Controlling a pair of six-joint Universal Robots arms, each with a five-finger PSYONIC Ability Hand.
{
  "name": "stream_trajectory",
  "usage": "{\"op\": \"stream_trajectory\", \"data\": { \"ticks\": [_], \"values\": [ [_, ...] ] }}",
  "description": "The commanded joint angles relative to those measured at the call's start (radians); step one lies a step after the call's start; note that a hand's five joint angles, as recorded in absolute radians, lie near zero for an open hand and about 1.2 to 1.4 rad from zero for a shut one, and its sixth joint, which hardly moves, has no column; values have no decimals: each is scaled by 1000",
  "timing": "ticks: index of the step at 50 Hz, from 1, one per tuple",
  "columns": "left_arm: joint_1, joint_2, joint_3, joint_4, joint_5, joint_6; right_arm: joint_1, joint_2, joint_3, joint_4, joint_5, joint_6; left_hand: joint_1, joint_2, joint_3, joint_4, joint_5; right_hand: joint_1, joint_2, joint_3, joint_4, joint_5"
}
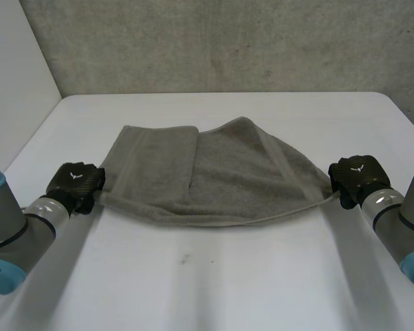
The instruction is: Fold the towel.
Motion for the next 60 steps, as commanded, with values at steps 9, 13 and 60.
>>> {"op": "stream_trajectory", "data": {
  "ticks": [9,13,60],
  "values": [
    [1,156,-175,-17,-63,17,0,-55,-2,75,-12,-55,251,213,216,217,247,17,200,203,199,225],
    [-2,217,-218,-35,-89,17,-4,-130,2,213,-25,-170,251,213,216,217,247,17,200,203,199,225],
    [-66,143,73,-326,-191,15,33,-40,-315,474,-18,-284,251,213,216,217,247,17,200,203,199,225]
  ]
}}
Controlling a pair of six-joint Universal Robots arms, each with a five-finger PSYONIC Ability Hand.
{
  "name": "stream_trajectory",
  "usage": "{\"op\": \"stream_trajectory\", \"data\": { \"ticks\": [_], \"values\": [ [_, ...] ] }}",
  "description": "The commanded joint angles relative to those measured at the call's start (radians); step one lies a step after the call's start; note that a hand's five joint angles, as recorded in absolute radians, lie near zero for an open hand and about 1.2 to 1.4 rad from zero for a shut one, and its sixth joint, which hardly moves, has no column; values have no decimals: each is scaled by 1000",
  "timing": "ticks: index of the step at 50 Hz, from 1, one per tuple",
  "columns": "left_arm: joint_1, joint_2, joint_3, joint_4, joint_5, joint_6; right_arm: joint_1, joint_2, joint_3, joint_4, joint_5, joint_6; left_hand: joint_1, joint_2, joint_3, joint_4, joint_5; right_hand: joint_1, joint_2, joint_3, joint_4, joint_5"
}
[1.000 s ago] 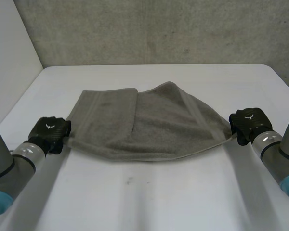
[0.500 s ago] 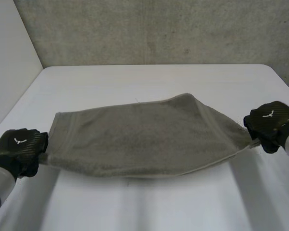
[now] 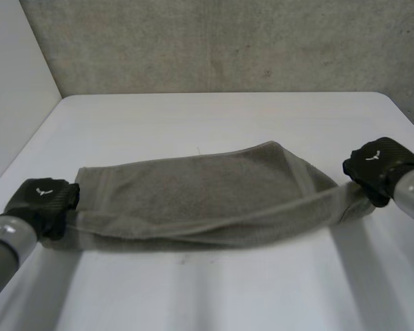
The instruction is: Fold the towel.
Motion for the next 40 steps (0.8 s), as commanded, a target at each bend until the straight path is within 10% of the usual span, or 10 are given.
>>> {"op": "stream_trajectory", "data": {
  "ticks": [1,10,21,40],
  "values": [
    [-46,-269,253,17,-14,-1,35,233,-223,-18,2,85,231,179,181,180,208,17,200,203,199,226],
    [-105,-394,679,10,-36,-15,49,327,-549,-140,12,312,231,179,181,180,208,17,200,203,199,226],
    [-180,-332,1127,21,-151,-225,47,88,-562,-642,126,502,231,179,181,180,208,17,200,203,199,226],
    [-145,-265,496,16,-62,-317,17,168,-232,-176,-52,303,231,179,181,180,208,17,200,203,199,226]
  ]
}}
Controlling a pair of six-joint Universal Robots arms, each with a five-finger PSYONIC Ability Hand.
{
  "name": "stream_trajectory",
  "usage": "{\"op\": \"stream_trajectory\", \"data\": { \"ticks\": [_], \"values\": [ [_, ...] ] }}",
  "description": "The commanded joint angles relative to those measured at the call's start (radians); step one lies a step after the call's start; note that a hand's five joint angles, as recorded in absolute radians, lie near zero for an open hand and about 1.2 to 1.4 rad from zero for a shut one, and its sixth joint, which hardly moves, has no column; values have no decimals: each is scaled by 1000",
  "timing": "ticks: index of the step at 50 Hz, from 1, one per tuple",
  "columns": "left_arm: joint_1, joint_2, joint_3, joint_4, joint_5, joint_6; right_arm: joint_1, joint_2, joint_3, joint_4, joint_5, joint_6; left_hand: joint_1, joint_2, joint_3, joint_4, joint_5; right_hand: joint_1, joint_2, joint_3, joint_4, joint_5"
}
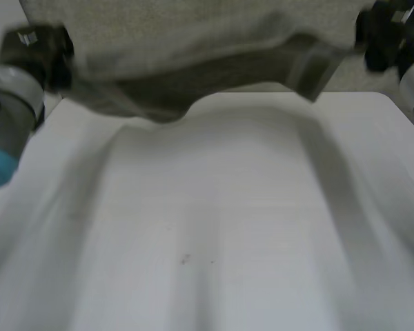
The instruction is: Fold the towel.
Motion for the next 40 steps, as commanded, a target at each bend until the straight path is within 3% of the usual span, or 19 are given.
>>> {"op": "stream_trajectory", "data": {
  "ticks": [1,10,17,25,30,35,40],
  "values": [
    [7,-13,-353,35,114,8,-34,109,186,217,-23,-162,231,179,181,180,208,17,200,203,199,225],
    [2,-47,-591,143,148,74,-80,122,363,234,-64,-200,231,179,181,180,208,17,200,203,199,225],
    [6,22,-708,134,136,169,-121,-5,481,278,-101,-249,231,179,181,180,208,17,200,203,199,225],
    [13,287,-841,-35,138,183,-156,-218,550,519,-100,-430,231,179,181,180,208,17,200,203,199,225],
    [25,490,-876,-237,144,186,-212,-354,562,628,-109,-521,231,179,181,180,208,17,200,203,199,225],
    [41,539,-876,-288,150,189,-268,-403,541,641,-112,-564,231,179,181,180,208,17,200,203,199,225],
    [84,524,-855,-241,151,199,-275,-374,504,604,-156,-542,231,179,181,180,208,17,200,203,199,225]
  ]
}}
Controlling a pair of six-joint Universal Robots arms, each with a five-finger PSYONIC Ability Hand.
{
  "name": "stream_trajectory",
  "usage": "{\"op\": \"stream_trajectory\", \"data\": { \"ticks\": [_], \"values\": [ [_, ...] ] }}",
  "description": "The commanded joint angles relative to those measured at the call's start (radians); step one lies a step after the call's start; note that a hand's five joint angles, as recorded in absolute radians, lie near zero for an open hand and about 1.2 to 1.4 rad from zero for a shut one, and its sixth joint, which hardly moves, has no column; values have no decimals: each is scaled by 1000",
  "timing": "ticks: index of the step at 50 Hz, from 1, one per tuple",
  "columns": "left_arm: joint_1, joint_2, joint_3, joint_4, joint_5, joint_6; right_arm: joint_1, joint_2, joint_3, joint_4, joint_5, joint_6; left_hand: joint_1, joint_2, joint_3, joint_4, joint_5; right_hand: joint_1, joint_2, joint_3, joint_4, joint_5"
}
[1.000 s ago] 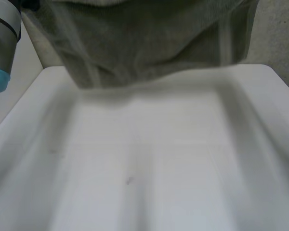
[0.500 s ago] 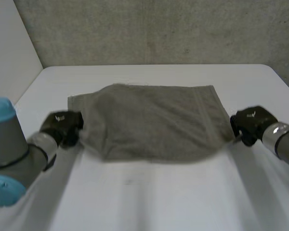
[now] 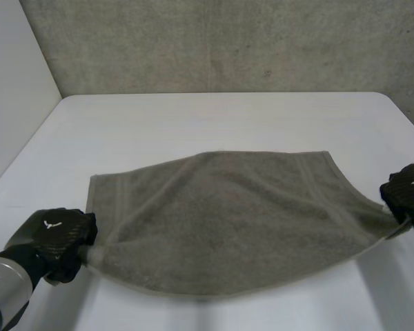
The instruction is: Fold the towel.
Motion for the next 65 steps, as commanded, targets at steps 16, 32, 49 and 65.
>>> {"op": "stream_trajectory", "data": {
  "ticks": [16,32,49,65],
  "values": [
    [58,-532,351,278,0,54,187,592,-401,-376,136,311,230,178,180,180,208,17,200,203,199,225],
    [24,-895,753,282,-9,44,264,941,-741,-695,279,401,230,178,180,180,208,17,200,203,199,225],
    [9,-996,893,282,-10,21,278,1079,-883,-757,307,393,-983,-1036,-1034,-1034,-1006,-1205,-1022,-1019,-1023,-997],
    [26,-649,736,282,-6,-136,289,694,-676,-758,345,459,-991,-1044,-1042,-1042,-1014,-1205,-1022,-1019,-1023,-997]
  ]
}}
